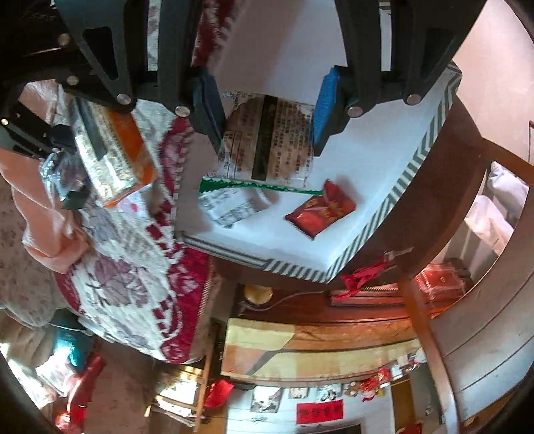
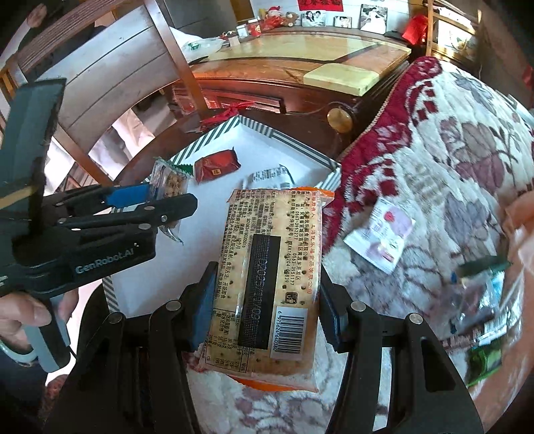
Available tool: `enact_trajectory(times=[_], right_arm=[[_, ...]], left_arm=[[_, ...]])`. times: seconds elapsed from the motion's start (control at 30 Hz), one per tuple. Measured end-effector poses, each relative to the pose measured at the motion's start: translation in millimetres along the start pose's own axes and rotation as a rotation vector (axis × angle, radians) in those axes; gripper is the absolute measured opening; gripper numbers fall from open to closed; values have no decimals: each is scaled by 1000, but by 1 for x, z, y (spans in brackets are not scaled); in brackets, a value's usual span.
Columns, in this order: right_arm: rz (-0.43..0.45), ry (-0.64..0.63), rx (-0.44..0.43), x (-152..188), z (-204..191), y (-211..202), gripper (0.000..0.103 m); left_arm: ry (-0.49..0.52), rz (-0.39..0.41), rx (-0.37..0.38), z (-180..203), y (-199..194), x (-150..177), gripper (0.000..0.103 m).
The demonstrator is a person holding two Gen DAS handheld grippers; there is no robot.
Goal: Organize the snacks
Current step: 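Carry cookie and cracker pack into the white box and open both tools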
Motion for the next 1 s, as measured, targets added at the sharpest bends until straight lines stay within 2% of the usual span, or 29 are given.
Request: enact_trajectory(times=[0.43, 0.67, 1.0], right_arm=[[-36, -41, -43, -27, -28, 28, 54], [-71, -81, -65, -47, -54, 59, 54], [-155, -109, -65, -44, -74, 104, 52]], left_arm=[[-79, -46, -37, -43, 17, 13, 51], [-120, -71, -73, -68, 21, 25, 51], [-136, -102, -138, -84, 34, 33, 51]])
Point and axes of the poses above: each gripper's, at about its wrist camera, not at the fingertips, and y roughly the way its jaws point, z to its right, x to its underside, the point moved 2 cm from there along y, roughly the way its jaws point, and after that the axes turned 12 degrees about x, right-handed, at the moved point
